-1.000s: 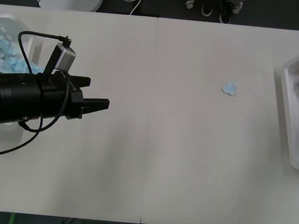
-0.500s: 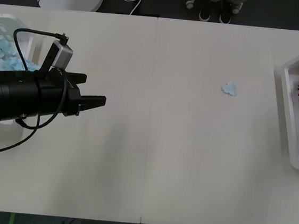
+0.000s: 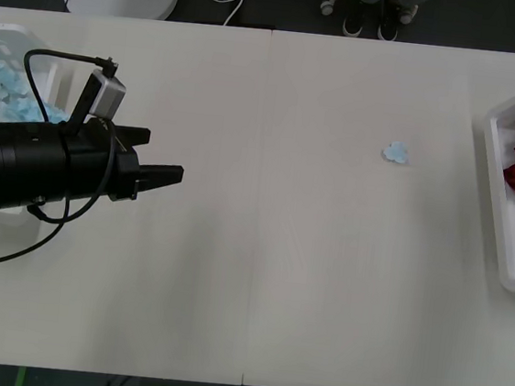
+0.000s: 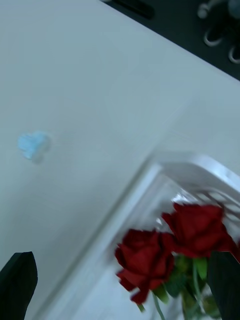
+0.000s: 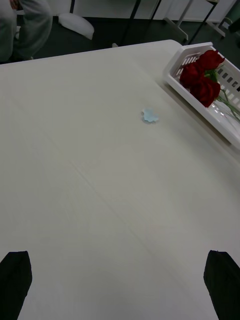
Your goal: Put the red flowers into the right box and the blue flowers into the left box
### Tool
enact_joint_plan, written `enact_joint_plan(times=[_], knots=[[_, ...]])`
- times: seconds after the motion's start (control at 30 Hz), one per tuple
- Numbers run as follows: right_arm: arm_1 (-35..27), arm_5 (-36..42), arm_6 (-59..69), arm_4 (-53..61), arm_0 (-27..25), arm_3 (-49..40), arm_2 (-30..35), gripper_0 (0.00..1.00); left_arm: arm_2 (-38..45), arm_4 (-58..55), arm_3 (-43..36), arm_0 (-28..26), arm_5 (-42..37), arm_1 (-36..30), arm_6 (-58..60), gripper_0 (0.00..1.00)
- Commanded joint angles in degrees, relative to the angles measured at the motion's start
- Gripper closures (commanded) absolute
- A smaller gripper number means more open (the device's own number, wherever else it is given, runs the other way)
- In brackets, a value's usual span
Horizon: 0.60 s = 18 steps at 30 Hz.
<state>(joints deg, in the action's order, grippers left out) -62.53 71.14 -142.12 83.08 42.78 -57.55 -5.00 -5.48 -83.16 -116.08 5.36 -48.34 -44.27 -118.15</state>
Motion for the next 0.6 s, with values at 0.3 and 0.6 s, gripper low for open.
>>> enact_joint_plan(times=[0.3,0.6], knots=[[-1.72,4.71,-12.88,14.65,-7.27,-22.43,-5.11,0.02,10.84,-5.70,-0.29,2.47,-17.40,-0.21,-2.96,0.00],[-0.13,8.13,-12.88,15.53,-7.36,-32.54,-5.64,0.02,6.80,-12.38,6.21,6.51,-18.80,0.23,-15.00,0.00]])
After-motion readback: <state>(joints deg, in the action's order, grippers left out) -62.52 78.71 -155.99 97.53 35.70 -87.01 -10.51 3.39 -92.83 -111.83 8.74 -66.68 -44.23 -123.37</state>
